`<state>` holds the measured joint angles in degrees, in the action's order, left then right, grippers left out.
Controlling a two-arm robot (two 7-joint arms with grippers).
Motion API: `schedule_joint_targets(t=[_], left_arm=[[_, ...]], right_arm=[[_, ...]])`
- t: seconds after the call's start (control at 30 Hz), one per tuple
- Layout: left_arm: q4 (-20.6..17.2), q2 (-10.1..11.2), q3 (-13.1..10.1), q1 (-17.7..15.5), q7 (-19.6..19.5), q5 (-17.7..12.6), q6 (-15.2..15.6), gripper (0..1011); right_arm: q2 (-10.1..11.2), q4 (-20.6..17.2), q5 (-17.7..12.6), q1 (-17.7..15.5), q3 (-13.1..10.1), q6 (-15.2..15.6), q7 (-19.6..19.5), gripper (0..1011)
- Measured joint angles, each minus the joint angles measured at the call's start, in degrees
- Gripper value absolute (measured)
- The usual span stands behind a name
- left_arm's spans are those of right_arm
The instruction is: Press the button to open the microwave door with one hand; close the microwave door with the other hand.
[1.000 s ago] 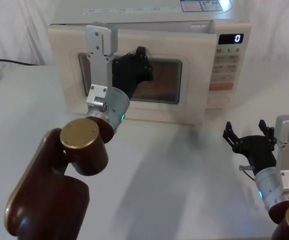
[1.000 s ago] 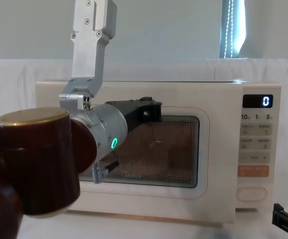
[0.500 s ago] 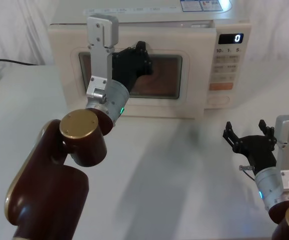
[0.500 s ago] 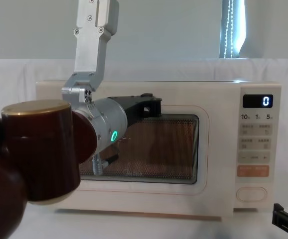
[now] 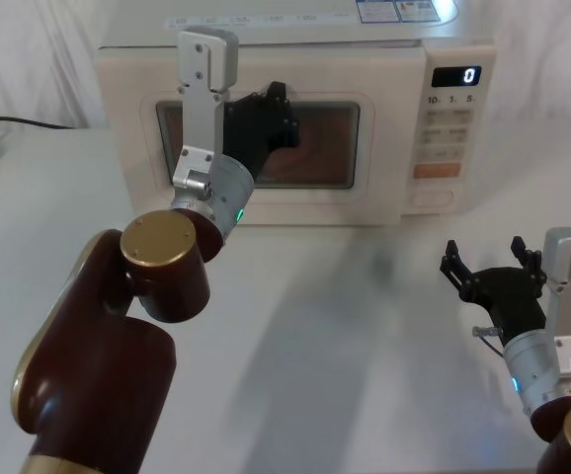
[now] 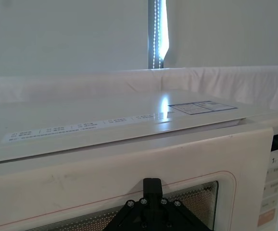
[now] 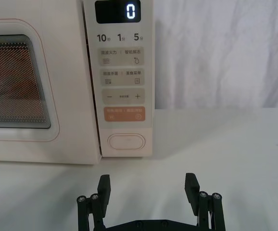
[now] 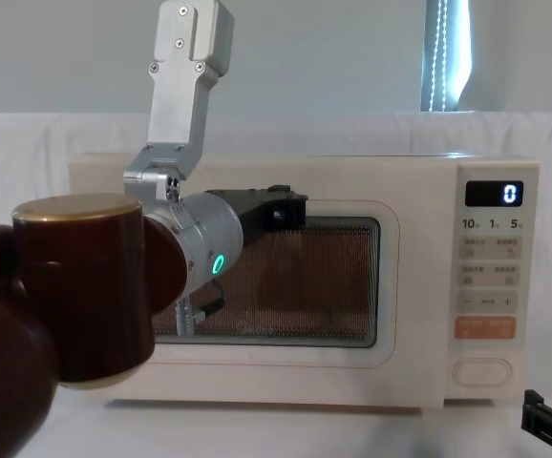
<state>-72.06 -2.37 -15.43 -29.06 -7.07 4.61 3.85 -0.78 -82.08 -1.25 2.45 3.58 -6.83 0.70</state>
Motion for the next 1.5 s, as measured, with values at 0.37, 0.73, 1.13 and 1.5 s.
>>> schedule_joint_targets(t=[0.37, 0.73, 1.13, 1.5], left_arm=[[0.3, -0.1, 0.0, -0.2, 0.2, -0.7, 0.0, 0], [1.2, -0.6, 0.0, -0.8, 0.3, -1.1, -0.1, 0], [2.4, -1.0, 0.1, -2.0, 0.0, -1.1, -0.4, 0], [3.4, -1.1, 0.2, -2.6, -0.3, -0.8, -0.7, 0]], right_arm=[[0.0, 0.0, 0.0, 0.0, 0.0, 0.0, 0.0, 1002], [0.0, 0.0, 0.0, 0.0, 0.0, 0.0, 0.0, 1002], [0.0, 0.0, 0.0, 0.0, 0.0, 0.0, 0.0, 1002], [0.0, 0.0, 0.0, 0.0, 0.0, 0.0, 0.0, 1002]])
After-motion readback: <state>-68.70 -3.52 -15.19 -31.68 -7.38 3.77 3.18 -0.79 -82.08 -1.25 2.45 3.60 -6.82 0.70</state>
